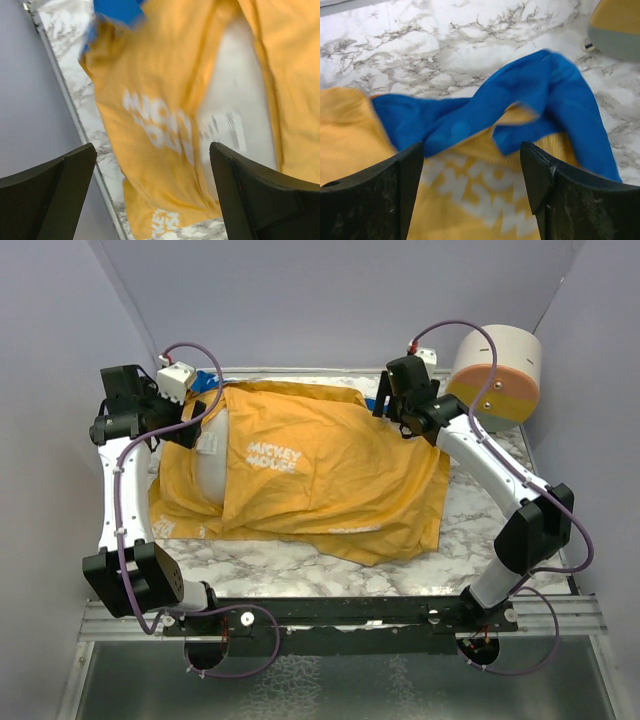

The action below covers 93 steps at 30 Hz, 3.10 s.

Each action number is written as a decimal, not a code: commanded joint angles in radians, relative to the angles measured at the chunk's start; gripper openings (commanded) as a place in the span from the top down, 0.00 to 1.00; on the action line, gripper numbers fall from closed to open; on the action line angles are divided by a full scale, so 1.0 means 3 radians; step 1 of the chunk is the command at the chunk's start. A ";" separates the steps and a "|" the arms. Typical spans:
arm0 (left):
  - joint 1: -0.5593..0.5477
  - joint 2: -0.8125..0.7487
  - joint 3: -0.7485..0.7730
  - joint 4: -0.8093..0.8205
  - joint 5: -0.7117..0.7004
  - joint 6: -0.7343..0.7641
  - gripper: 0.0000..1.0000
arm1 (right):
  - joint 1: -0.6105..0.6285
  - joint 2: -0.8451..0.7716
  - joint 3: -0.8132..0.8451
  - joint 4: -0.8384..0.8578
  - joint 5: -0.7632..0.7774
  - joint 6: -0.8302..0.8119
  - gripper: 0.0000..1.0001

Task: Remove the pillowcase from the pillow

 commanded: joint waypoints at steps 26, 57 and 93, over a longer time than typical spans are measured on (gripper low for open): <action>-0.0136 0.1187 0.0787 0.0190 0.0809 -0.1132 0.01 | 0.0826 0.1563 0.1766 0.0334 -0.0874 -0.0670 0.04; 0.0221 0.1308 0.0327 0.1289 -0.1415 -0.0853 0.78 | 0.0862 0.1416 0.0463 0.0813 -0.0856 -0.0430 0.27; -0.0754 0.3741 0.4242 -0.1318 0.2246 -0.1662 0.79 | 0.0450 0.1129 -0.0442 0.1683 -0.3194 -0.0553 0.07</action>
